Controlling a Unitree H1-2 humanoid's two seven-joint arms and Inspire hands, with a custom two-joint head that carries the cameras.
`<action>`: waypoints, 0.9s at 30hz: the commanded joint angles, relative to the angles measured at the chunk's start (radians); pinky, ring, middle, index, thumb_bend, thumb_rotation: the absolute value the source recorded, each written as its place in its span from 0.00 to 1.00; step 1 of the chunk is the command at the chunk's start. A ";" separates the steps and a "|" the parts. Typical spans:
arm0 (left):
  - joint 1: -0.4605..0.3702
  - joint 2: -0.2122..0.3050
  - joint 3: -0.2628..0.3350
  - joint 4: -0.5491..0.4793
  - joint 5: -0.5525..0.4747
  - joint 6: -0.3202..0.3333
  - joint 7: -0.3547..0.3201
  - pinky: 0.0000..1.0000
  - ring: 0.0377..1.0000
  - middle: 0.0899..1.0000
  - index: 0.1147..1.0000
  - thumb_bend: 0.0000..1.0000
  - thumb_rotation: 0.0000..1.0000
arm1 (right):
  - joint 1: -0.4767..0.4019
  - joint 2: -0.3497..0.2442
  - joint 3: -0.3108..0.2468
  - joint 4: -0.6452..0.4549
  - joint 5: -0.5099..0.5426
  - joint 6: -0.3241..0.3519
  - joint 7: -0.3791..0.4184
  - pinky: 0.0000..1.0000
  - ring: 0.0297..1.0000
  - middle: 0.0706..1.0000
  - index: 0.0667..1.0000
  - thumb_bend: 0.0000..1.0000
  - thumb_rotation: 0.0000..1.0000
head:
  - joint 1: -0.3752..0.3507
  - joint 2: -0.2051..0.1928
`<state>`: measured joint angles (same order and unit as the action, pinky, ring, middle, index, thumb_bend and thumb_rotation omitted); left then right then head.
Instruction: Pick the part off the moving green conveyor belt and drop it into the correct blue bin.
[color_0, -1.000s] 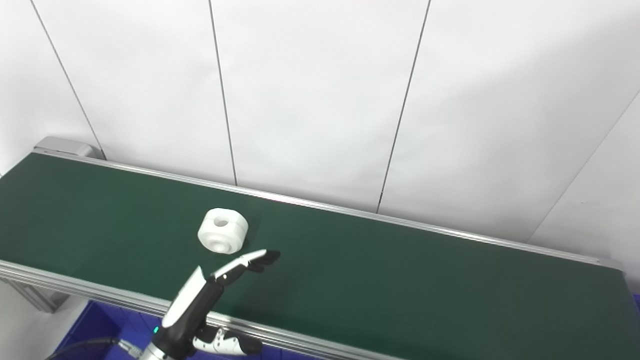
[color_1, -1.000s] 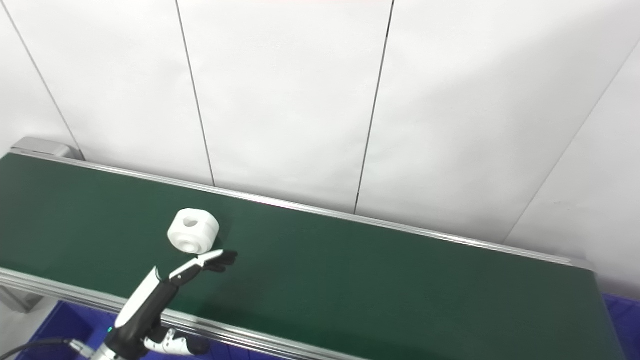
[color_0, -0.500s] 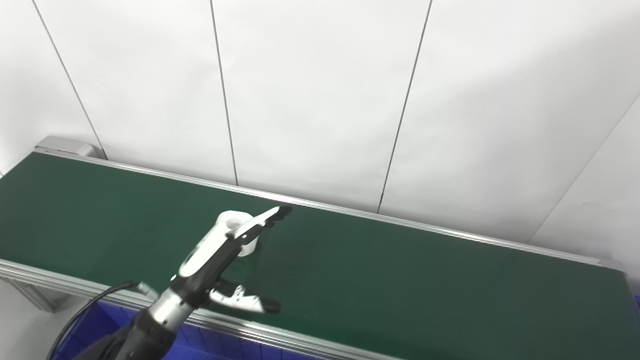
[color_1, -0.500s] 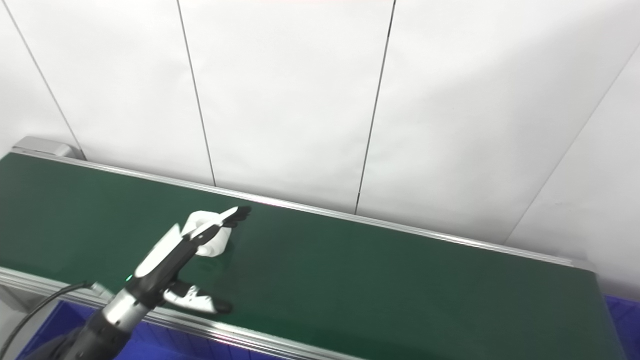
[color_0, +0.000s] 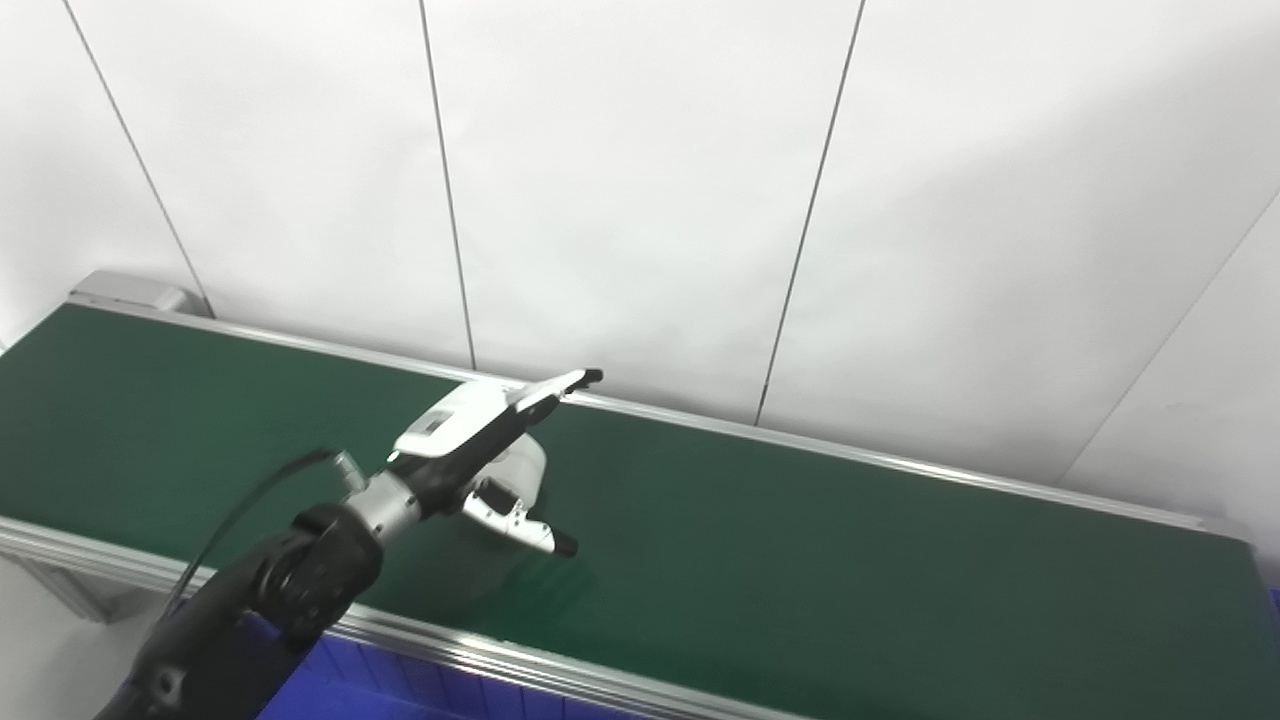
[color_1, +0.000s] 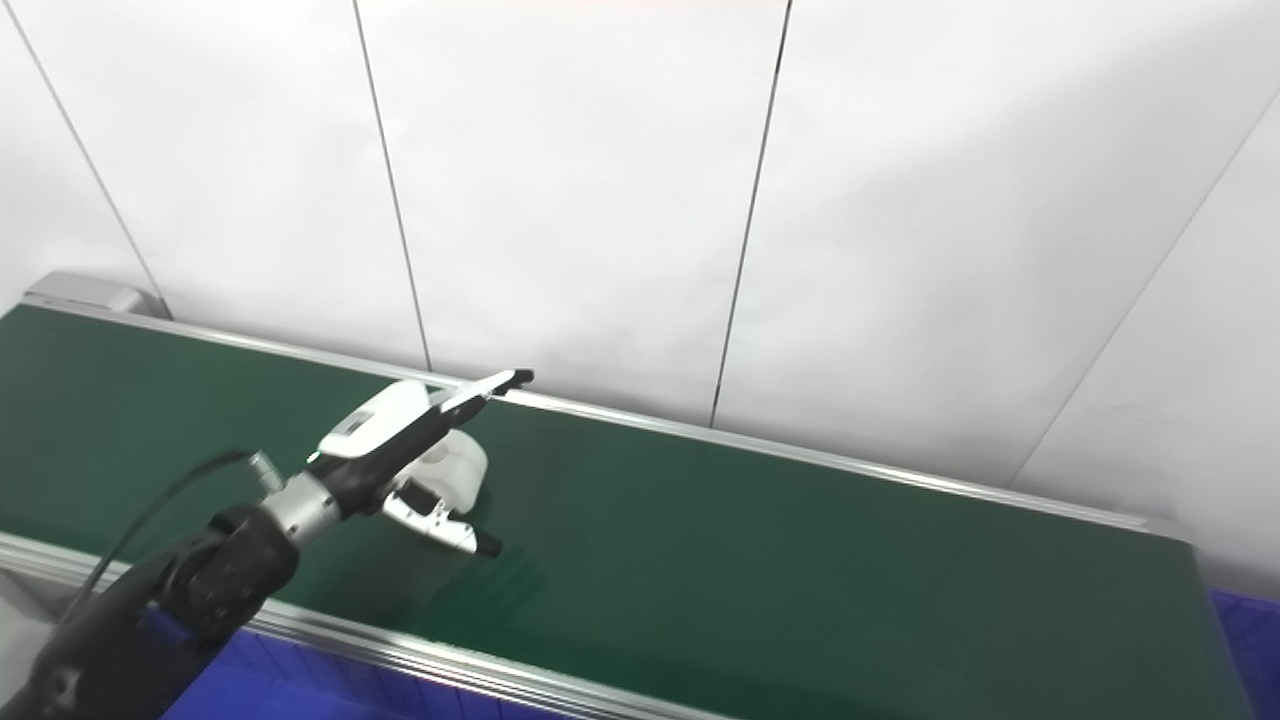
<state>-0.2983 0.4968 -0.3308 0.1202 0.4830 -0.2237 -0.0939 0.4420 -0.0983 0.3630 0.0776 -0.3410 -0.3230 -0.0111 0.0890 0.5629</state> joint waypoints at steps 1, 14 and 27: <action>-0.058 0.000 0.014 0.002 0.043 0.004 -0.001 0.94 0.94 0.95 0.97 0.83 0.28 | -0.005 0.008 0.003 -0.030 0.005 -0.035 0.002 0.98 1.00 1.00 1.00 0.96 0.55 | 0.001 0.001; -0.154 -0.038 -0.012 0.101 0.183 0.160 -0.125 1.00 0.99 0.99 0.97 0.91 0.22 | -0.002 0.001 0.001 -0.038 0.014 -0.038 0.006 0.99 1.00 1.00 1.00 0.94 0.54 | 0.015 0.008; -0.184 -0.083 -0.027 0.253 0.247 0.188 -0.104 0.85 0.87 0.87 0.86 0.84 0.16 | 0.008 -0.011 -0.001 -0.058 0.049 -0.031 0.026 1.00 1.00 1.00 1.00 0.94 0.54 | 0.036 0.021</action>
<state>-0.4388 0.4205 -0.3766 0.3761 0.7380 -0.0515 -0.2274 0.4441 -0.1083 0.3615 0.0534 -0.3058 -0.3230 0.0066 0.1242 0.5829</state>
